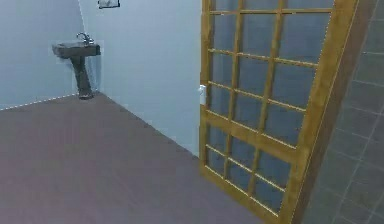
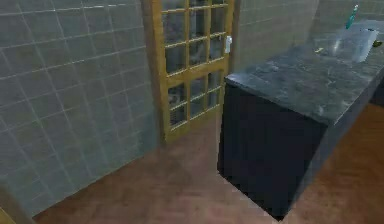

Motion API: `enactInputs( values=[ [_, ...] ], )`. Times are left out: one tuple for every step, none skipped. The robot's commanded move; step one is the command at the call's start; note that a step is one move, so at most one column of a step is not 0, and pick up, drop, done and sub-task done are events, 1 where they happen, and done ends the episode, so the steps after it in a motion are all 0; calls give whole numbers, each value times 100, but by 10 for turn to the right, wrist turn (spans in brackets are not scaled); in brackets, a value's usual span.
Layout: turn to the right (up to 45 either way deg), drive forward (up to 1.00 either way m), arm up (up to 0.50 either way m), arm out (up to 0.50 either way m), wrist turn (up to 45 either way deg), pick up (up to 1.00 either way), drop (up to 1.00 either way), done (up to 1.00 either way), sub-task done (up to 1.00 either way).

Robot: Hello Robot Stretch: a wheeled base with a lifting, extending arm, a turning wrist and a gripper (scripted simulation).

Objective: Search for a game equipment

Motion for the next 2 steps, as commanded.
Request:
enactInputs(
  values=[
    [-390,0,0,0,0,0,0,0,0],
    [0,95,0,0,0,0,0,0,0]
  ],
)
